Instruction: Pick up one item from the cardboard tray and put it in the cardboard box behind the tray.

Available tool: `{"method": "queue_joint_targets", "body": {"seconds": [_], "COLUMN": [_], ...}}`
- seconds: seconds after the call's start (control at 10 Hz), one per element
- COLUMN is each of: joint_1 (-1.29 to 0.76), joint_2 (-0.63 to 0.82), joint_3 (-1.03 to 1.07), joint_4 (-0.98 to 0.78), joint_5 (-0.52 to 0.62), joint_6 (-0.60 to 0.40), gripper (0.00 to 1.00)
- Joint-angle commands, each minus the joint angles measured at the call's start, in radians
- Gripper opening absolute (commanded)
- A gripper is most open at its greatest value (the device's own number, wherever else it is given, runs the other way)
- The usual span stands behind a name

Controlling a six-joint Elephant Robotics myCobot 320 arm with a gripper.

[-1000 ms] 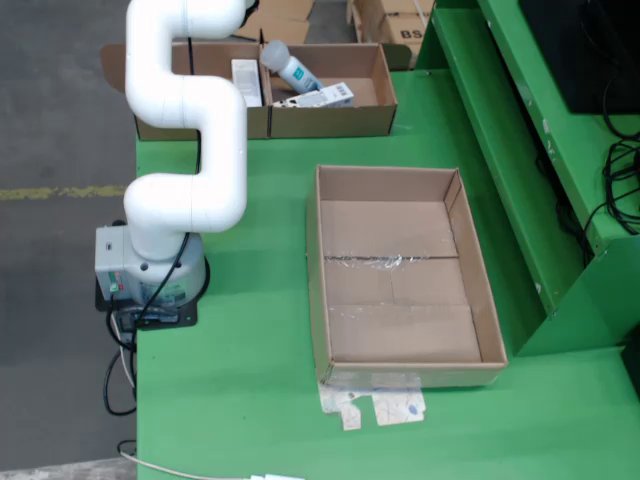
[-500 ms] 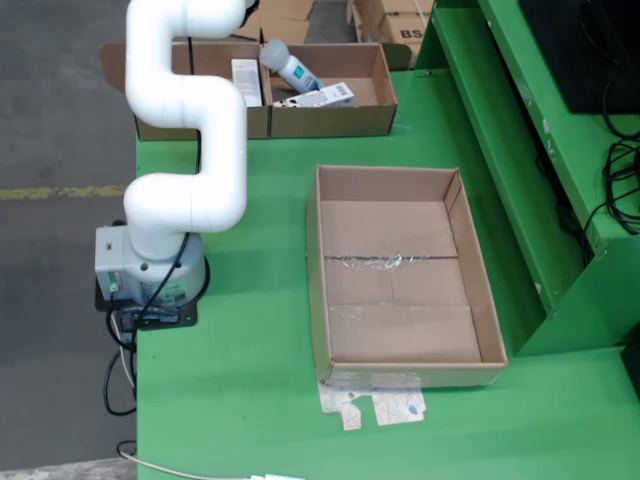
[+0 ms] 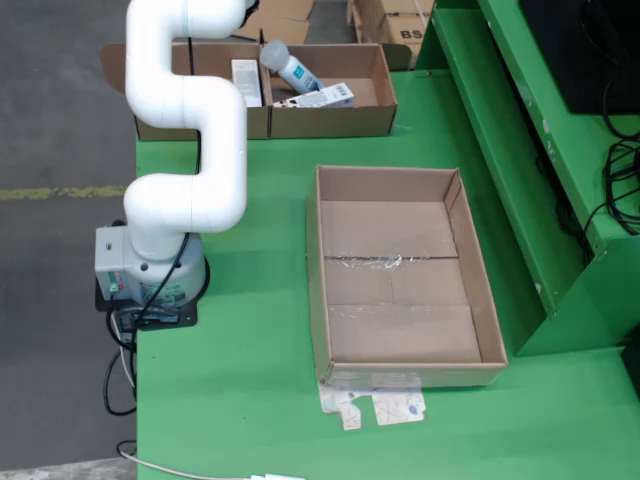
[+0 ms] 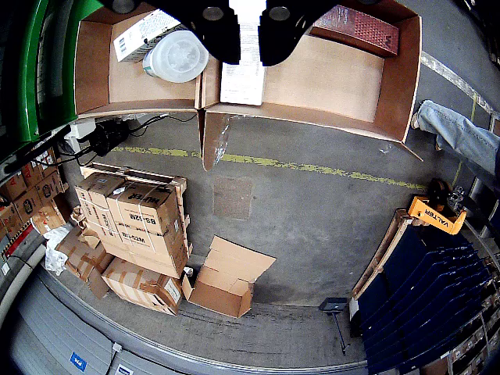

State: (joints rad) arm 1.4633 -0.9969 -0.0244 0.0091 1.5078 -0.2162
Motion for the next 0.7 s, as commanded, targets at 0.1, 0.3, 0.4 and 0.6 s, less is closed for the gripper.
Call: {"method": "queue_joint_targets", "body": {"seconds": [0.1,0.3,0.4,0.6], "joint_1": [0.006,0.006,0.006,0.006], "joint_2": [0.031,0.031,0.031,0.031], "joint_3": [0.024,0.024,0.024,0.024], "joint_4": [0.011,0.011,0.011,0.011], "joint_5": [0.004,0.004,0.004,0.004], "joint_6": [-0.001,-0.001,-0.001,-0.001], "gripper": [0.00,0.20,0.30,0.50]}}
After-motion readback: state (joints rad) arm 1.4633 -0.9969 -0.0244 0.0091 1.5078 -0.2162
